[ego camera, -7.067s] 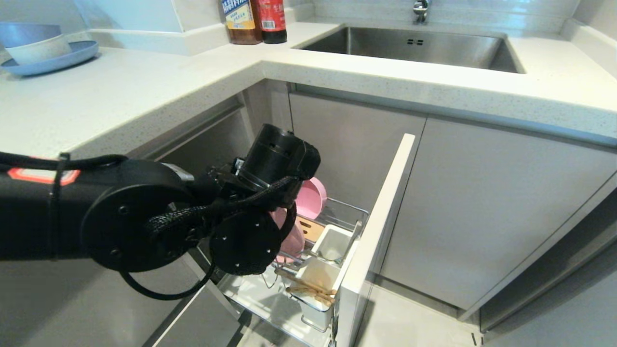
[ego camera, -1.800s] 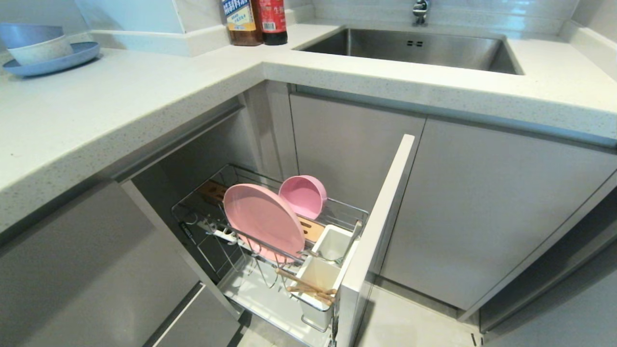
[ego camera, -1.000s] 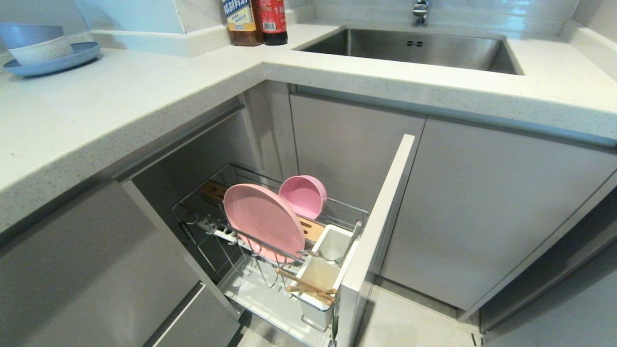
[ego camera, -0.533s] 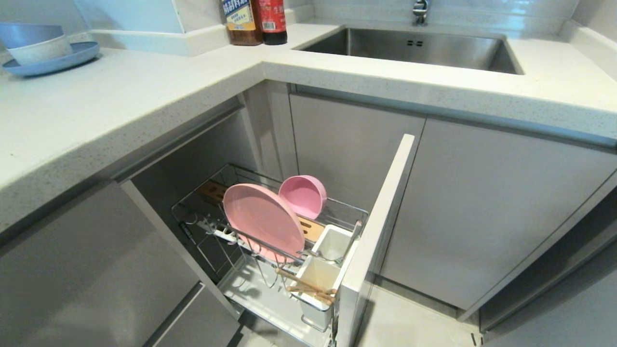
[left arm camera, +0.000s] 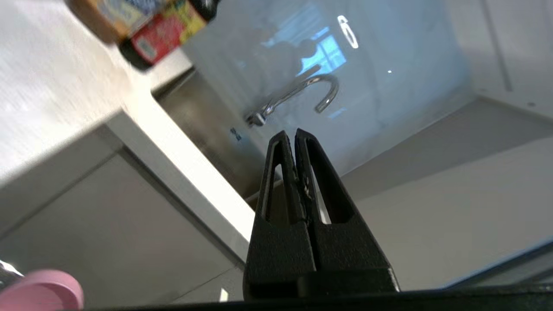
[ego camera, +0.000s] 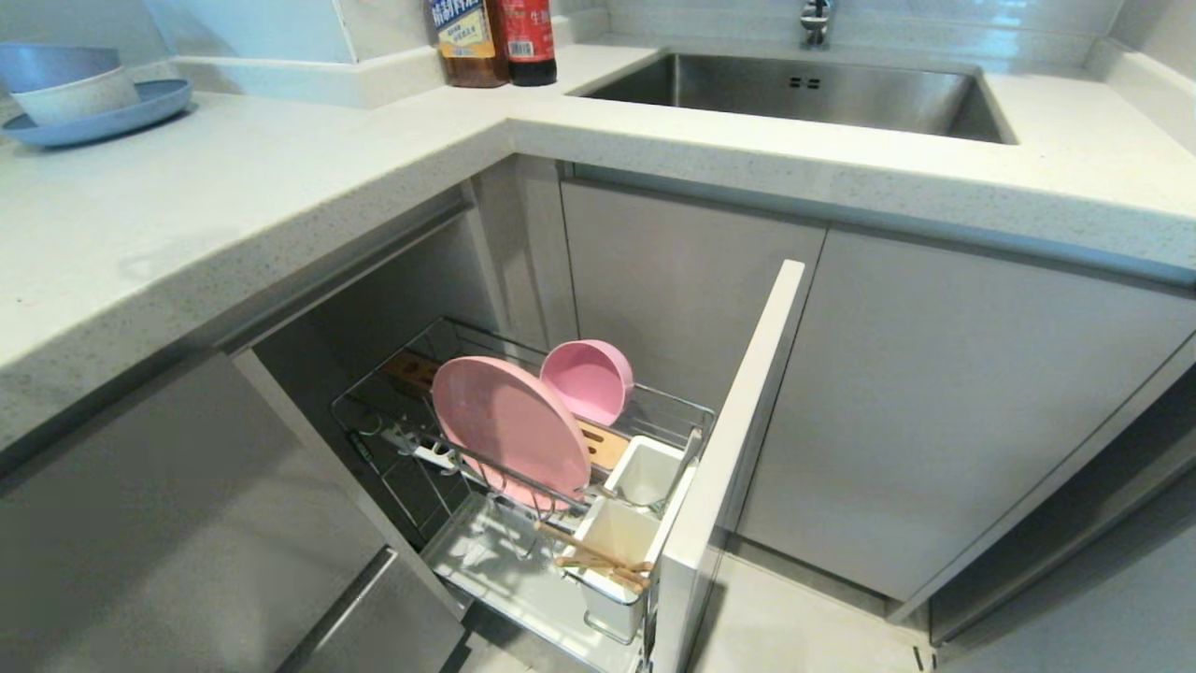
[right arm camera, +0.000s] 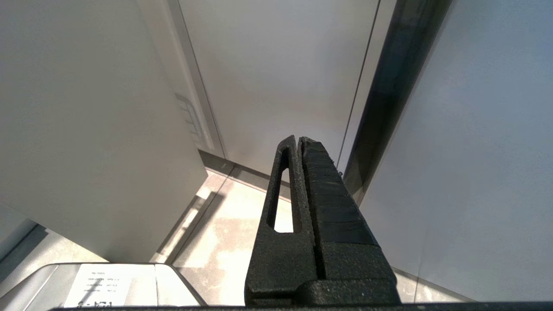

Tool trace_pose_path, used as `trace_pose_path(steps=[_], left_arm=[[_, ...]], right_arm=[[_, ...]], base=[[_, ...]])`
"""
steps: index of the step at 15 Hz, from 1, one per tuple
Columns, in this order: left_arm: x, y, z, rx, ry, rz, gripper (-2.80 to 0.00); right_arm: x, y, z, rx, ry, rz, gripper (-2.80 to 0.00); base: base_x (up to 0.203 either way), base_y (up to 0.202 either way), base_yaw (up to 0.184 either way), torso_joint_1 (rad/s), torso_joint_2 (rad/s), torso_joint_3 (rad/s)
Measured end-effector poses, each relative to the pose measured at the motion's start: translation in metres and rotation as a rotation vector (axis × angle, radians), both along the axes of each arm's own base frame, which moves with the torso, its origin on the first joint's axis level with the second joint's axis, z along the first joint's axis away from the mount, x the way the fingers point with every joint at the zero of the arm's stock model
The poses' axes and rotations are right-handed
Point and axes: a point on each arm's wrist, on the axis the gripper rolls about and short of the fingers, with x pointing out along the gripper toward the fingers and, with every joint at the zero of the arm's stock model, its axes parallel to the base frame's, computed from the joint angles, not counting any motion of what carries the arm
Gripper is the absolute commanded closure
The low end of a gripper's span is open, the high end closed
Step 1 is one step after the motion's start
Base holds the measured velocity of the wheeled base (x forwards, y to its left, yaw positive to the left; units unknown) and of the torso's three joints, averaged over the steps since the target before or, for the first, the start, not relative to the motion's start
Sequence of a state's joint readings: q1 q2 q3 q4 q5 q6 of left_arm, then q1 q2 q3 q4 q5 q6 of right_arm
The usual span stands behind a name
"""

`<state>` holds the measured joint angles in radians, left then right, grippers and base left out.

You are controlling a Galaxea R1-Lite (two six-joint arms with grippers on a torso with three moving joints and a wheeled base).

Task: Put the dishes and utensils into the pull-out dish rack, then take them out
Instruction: Take the plate out of the cupboard

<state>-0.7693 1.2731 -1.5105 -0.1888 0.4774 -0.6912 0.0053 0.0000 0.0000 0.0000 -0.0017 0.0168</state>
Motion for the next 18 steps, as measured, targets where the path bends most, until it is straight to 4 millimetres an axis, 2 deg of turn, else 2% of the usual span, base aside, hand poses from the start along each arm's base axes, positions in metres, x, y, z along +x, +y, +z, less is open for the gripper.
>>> trace_pose_path(steps=[2,4,7,12,18], left_arm=[[0.014,-0.037,-0.013,0.029,0.056,0.037,0.0],[0.019,-0.074,-0.028,0.069,0.118,0.067,0.0],[0.029,-0.117,-0.057,0.116,0.224,0.167,0.0],[0.04,-0.139,-0.08,0.128,0.313,0.262,0.0],[0.043,-0.146,-0.115,0.274,0.468,0.298,0.0]], right_arm=[[0.0,0.0,0.0,0.0,0.0,0.0,0.0],[0.0,0.0,0.0,0.0,0.0,0.0,0.0],[0.0,0.0,0.0,0.0,0.0,0.0,0.0],[0.0,0.0,0.0,0.0,0.0,0.0,0.0],[0.0,0.0,0.0,0.0,0.0,0.0,0.0]], base=[[0.0,0.0,0.0,0.0,0.0,0.0],[0.0,0.0,0.0,0.0,0.0,0.0],[0.0,0.0,0.0,0.0,0.0,0.0],[0.0,0.0,0.0,0.0,0.0,0.0],[0.0,0.0,0.0,0.0,0.0,0.0]])
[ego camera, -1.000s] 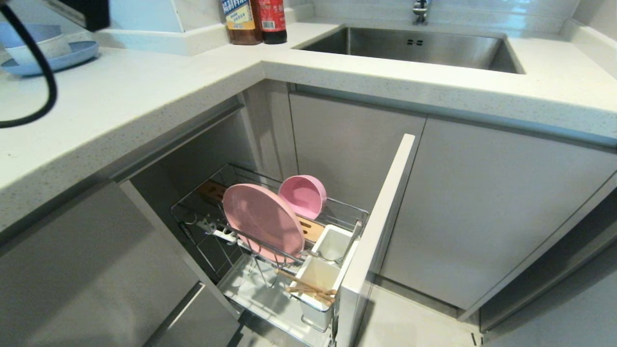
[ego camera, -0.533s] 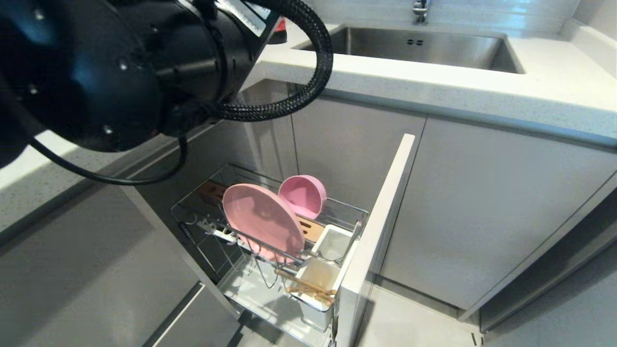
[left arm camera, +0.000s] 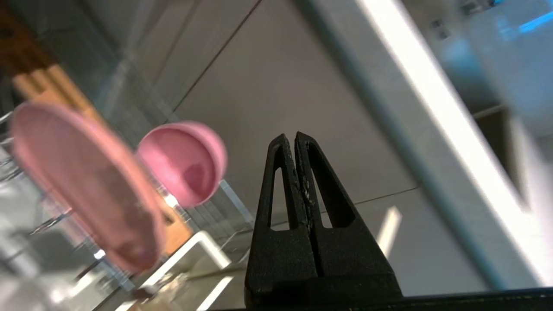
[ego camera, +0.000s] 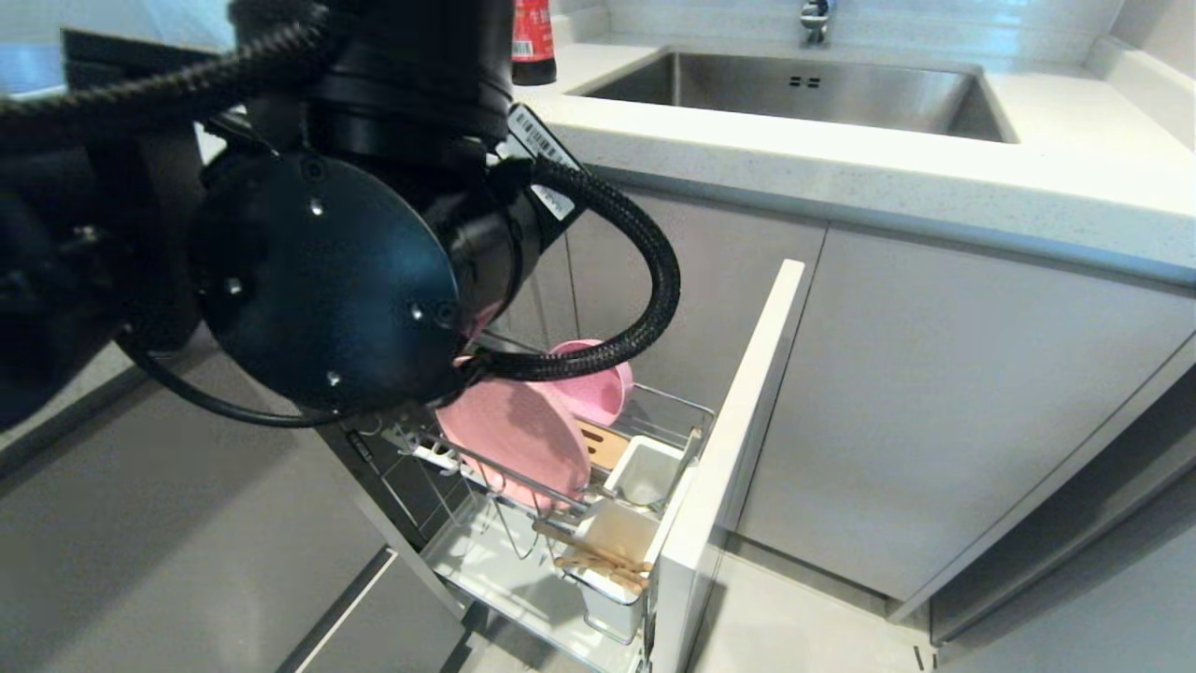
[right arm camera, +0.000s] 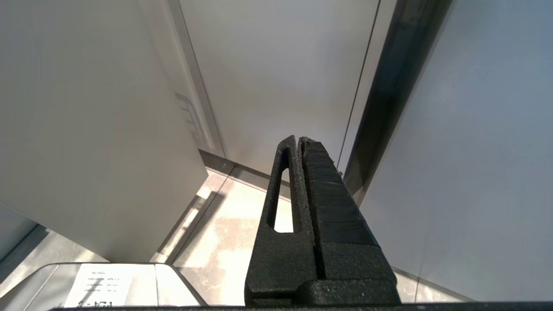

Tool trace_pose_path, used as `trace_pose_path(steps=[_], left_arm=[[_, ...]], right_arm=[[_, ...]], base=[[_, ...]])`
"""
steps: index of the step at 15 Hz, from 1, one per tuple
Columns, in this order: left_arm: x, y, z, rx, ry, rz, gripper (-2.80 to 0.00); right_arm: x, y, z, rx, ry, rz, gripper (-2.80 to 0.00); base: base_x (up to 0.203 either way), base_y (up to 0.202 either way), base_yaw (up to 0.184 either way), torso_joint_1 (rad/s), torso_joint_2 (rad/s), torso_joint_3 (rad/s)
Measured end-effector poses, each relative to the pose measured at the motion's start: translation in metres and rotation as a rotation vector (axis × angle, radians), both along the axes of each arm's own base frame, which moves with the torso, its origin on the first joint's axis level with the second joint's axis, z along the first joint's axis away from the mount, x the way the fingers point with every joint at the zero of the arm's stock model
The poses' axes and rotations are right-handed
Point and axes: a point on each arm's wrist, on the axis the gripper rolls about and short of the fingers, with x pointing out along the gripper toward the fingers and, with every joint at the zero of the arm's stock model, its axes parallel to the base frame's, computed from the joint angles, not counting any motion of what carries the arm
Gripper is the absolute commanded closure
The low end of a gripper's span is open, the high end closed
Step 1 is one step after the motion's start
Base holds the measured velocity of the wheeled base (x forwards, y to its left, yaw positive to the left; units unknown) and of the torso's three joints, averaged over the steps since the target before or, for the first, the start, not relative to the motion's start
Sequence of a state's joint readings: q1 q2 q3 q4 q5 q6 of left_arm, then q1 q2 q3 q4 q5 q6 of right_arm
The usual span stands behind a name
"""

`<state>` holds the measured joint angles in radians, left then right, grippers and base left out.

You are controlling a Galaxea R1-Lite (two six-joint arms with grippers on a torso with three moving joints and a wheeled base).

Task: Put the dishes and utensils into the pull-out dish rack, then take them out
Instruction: Take the plate out of the cupboard

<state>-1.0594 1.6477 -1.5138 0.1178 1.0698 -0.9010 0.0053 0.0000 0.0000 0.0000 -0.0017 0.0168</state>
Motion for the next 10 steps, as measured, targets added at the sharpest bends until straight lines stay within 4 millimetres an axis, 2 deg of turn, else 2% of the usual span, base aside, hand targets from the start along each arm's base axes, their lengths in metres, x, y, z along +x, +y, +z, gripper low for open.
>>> trace_pose_path(steps=[10], left_arm=[[0.008,-0.002,-0.043,0.051,0.174,0.131,0.0]], right_arm=[[0.0,0.0,0.0,0.0,0.0,0.0,0.0]], base=[[0.0,0.0,0.0,0.0,0.0,0.0]])
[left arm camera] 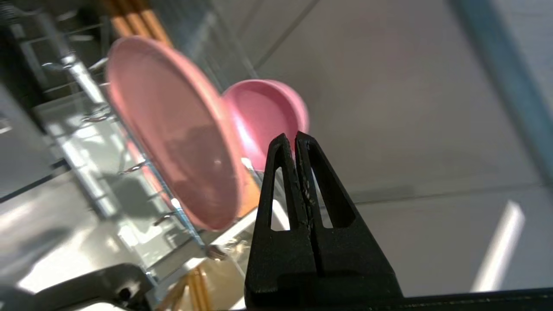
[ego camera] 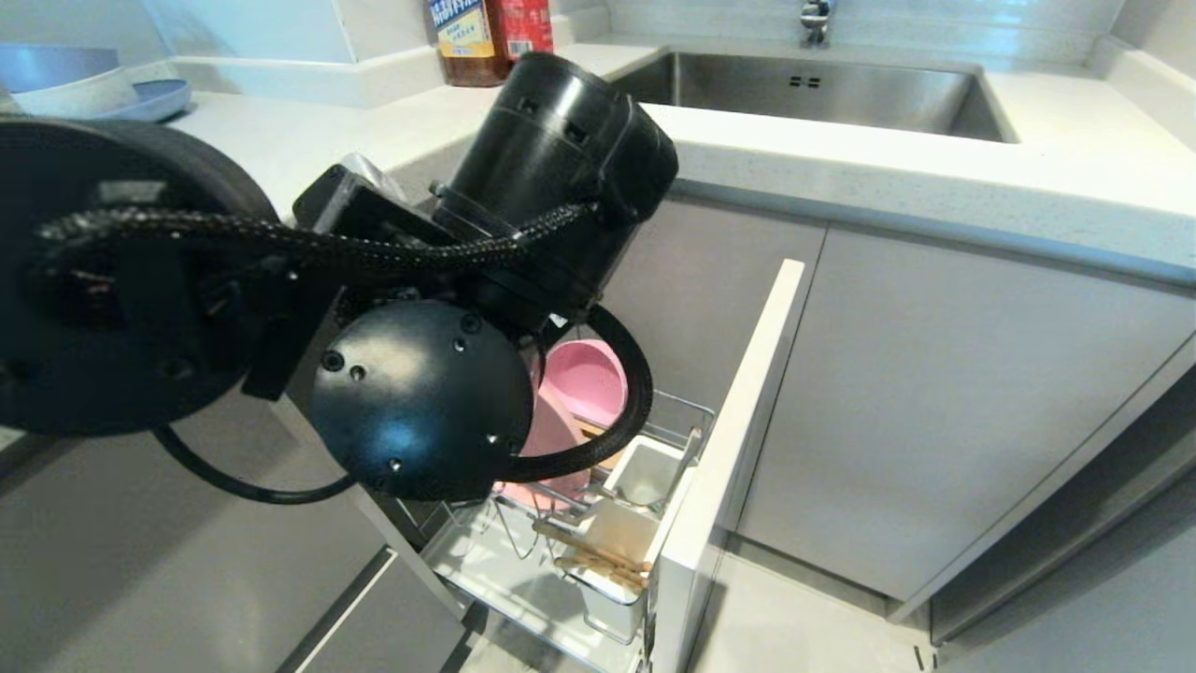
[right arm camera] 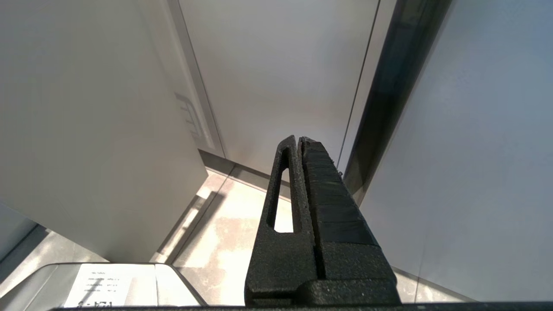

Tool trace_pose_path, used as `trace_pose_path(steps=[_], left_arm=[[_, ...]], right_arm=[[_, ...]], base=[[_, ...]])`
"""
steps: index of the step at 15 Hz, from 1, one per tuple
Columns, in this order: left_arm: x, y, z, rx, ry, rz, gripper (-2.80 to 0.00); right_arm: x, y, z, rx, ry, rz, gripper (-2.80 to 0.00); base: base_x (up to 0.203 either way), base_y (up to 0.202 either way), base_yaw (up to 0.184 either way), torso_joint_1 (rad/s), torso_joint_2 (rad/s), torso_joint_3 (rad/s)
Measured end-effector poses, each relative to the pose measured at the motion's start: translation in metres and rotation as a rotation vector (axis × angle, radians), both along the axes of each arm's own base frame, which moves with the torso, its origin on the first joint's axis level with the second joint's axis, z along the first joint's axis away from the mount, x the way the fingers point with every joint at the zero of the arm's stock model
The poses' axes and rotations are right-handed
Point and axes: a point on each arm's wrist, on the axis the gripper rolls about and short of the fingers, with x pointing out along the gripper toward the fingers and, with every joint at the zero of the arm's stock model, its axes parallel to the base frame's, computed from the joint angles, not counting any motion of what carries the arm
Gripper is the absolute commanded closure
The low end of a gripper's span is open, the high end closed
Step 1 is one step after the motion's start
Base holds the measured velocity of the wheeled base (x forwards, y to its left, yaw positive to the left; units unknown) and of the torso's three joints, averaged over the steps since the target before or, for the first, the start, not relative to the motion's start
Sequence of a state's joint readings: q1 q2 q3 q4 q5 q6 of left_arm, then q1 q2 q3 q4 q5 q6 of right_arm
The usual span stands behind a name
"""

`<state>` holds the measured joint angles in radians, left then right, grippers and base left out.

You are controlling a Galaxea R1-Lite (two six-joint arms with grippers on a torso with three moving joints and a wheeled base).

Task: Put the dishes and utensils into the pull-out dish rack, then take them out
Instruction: Take the plate out of the cupboard

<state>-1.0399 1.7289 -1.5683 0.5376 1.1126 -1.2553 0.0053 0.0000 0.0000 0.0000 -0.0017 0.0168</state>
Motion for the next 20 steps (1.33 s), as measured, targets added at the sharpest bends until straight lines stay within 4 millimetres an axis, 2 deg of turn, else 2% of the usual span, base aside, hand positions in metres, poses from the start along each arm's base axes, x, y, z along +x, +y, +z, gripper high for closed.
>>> trace_pose_path(steps=[1,2,3,6,9,13,20], left_arm=[[0.003,-0.001,-0.001,0.0,0.005,0.01,0.0],[0.008,-0.002,-0.001,0.0,0.005,0.022,-0.35],[0.012,-0.003,-0.002,0.002,0.007,0.033,-2.8],[0.024,-0.003,-0.011,0.043,0.04,0.06,-2.8],[0.023,0.004,-0.022,0.137,0.129,0.066,-2.8],[0.023,0.007,-0.027,0.136,0.202,0.081,-2.8],[0.062,-0.002,-0.041,0.024,0.251,0.141,-2.8]], right_arm=[[0.0,0.0,0.0,0.0,0.0,0.0,0.0],[0.0,0.0,0.0,0.0,0.0,0.0,0.0],[0.0,0.0,0.0,0.0,0.0,0.0,0.0],[0.0,0.0,0.0,0.0,0.0,0.0,0.0],[0.0,0.0,0.0,0.0,0.0,0.0,0.0],[0.0,0.0,0.0,0.0,0.0,0.0,0.0],[0.0,0.0,0.0,0.0,0.0,0.0,0.0]], base=[[0.0,0.0,0.0,0.0,0.0,0.0],[0.0,0.0,0.0,0.0,0.0,0.0],[0.0,0.0,0.0,0.0,0.0,0.0],[0.0,0.0,0.0,0.0,0.0,0.0],[0.0,0.0,0.0,0.0,0.0,0.0],[0.0,0.0,0.0,0.0,0.0,0.0],[0.0,0.0,0.0,0.0,0.0,0.0]])
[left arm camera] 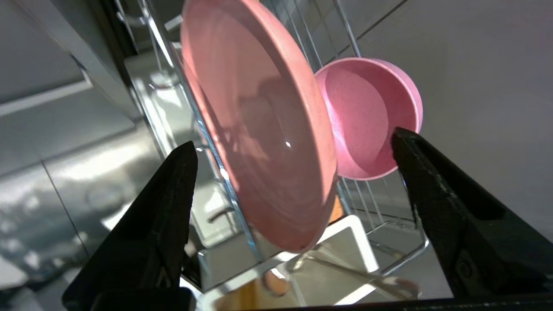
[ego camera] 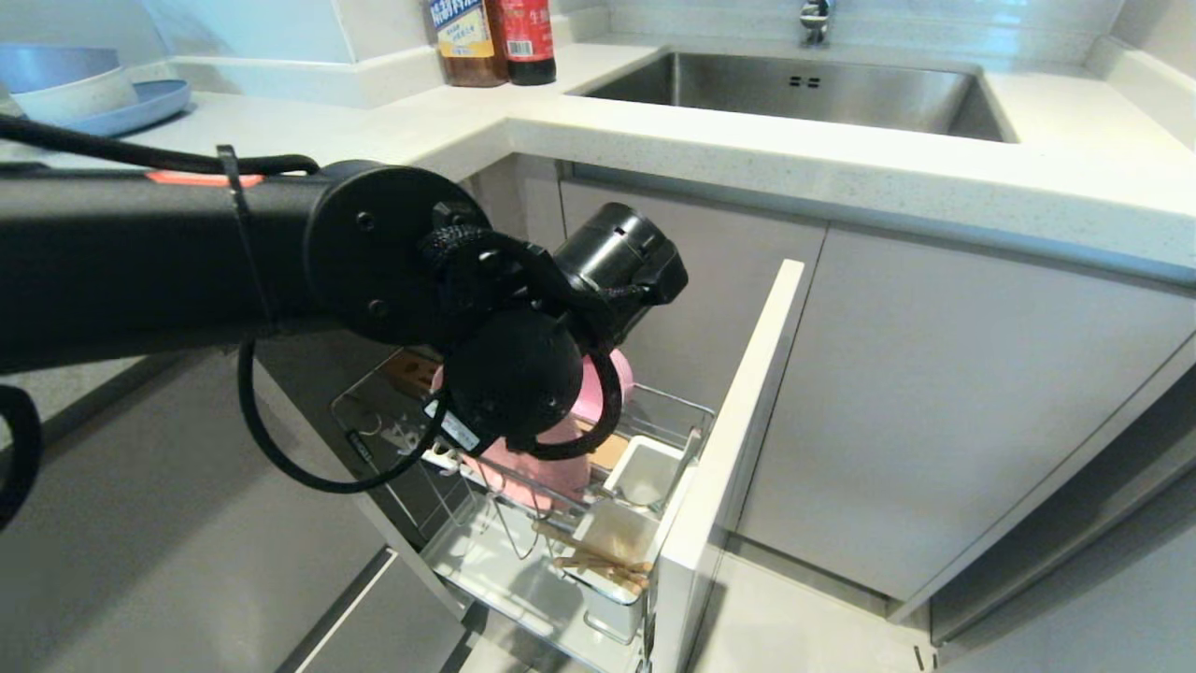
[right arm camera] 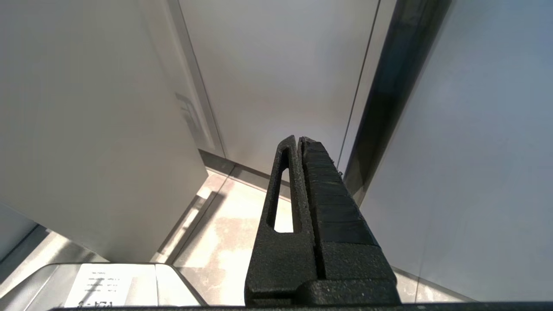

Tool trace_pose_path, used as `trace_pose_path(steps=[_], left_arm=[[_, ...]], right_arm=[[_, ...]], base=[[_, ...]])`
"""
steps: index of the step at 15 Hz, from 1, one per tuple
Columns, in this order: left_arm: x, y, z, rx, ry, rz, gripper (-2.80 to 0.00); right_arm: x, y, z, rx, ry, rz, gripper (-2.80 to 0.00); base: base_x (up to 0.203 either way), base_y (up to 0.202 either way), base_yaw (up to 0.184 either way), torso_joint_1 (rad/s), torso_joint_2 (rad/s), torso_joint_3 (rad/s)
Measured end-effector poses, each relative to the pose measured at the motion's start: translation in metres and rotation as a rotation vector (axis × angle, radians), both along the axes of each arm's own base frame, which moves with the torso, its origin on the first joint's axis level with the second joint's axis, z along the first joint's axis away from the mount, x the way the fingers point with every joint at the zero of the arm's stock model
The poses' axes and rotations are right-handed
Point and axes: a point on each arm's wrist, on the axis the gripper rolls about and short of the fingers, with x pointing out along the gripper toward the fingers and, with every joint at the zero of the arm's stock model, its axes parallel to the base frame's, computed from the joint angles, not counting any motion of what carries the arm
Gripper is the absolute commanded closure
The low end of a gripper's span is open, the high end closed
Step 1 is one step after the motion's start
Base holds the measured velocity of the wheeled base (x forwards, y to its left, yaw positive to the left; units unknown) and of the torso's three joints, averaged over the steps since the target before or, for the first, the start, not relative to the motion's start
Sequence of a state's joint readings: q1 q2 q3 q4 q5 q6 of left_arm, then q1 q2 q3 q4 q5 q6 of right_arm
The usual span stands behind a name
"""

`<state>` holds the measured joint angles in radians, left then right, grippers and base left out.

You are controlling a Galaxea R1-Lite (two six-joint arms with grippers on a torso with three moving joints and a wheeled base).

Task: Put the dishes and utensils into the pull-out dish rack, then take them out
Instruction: Take the plate out of the cupboard

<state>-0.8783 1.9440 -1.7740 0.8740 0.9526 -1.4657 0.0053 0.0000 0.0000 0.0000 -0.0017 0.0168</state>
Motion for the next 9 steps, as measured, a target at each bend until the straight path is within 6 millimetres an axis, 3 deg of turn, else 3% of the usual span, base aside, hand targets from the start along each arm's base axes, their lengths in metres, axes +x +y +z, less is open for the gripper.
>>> trace_pose_path(steps=[9], left_arm=[[0.034,-0.004,-0.017,-0.058,0.027,0.048,-2.8]], right_arm=[[0.0,0.0,0.0,0.0,0.0,0.0,0.0]], base=[[0.0,0.0,0.0,0.0,0.0,0.0]])
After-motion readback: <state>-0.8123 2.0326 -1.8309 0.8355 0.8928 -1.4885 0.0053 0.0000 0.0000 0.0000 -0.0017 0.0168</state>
